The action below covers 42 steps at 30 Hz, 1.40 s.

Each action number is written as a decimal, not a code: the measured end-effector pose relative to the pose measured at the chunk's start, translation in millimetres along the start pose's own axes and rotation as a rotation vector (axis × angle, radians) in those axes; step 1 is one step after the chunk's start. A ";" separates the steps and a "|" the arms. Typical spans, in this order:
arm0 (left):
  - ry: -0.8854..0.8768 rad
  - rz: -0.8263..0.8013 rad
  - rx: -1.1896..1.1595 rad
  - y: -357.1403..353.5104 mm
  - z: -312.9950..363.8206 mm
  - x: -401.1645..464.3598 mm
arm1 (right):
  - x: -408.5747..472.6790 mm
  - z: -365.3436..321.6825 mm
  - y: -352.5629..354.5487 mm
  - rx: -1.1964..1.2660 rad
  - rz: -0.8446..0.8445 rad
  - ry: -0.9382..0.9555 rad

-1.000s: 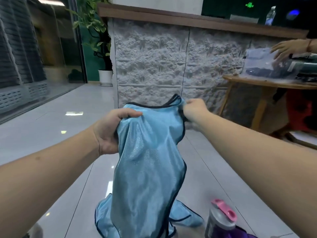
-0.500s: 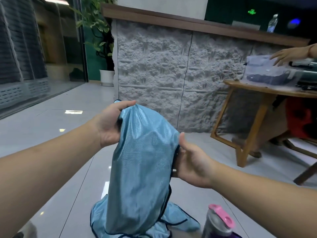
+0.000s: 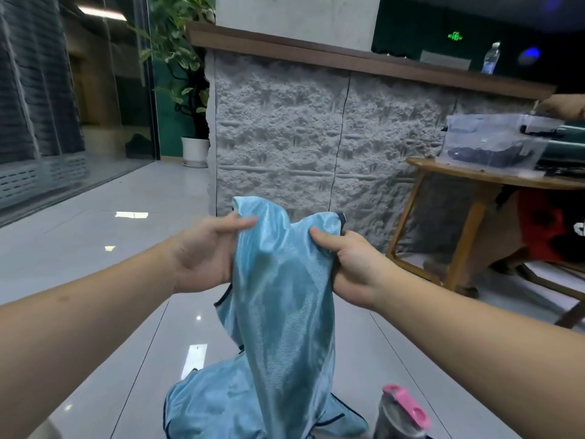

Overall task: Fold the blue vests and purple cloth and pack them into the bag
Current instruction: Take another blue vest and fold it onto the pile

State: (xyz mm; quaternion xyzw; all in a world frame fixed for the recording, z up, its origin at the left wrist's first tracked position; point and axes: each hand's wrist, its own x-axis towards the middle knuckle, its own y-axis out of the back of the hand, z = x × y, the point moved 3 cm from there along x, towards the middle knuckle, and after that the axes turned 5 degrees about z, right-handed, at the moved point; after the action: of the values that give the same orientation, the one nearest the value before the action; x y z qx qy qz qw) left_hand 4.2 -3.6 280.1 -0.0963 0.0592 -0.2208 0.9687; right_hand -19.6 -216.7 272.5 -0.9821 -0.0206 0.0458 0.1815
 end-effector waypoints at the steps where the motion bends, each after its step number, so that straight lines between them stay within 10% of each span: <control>1: 0.012 -0.038 0.107 0.1 -2.9 0.3 | 0.6 -0.5 0.9 -0.012 0.017 -0.002; 10: 0.080 0.229 0.199 3.1 1.3 8.9 | 4.1 -13.6 11.1 -0.226 0.302 0.036; 20: 0.043 0.274 0.001 -10.2 20.3 -0.5 | -5.9 -27.1 5.1 -0.437 0.065 0.065; 30: -0.119 0.197 -0.005 -27.9 22.2 -2.9 | -19.3 35.6 16.6 -0.574 -0.067 -0.284; 42: -0.168 0.184 -0.095 -20.1 26.3 2.9 | -25.0 38.1 -2.0 0.129 -0.009 -0.106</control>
State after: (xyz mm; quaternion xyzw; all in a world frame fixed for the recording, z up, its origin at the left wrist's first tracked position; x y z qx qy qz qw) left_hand 2.6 -18.5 309.7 -0.1543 -0.0033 -0.1194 0.9808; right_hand -48.2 -202.8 239.8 -0.9644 -0.0318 0.0980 0.2434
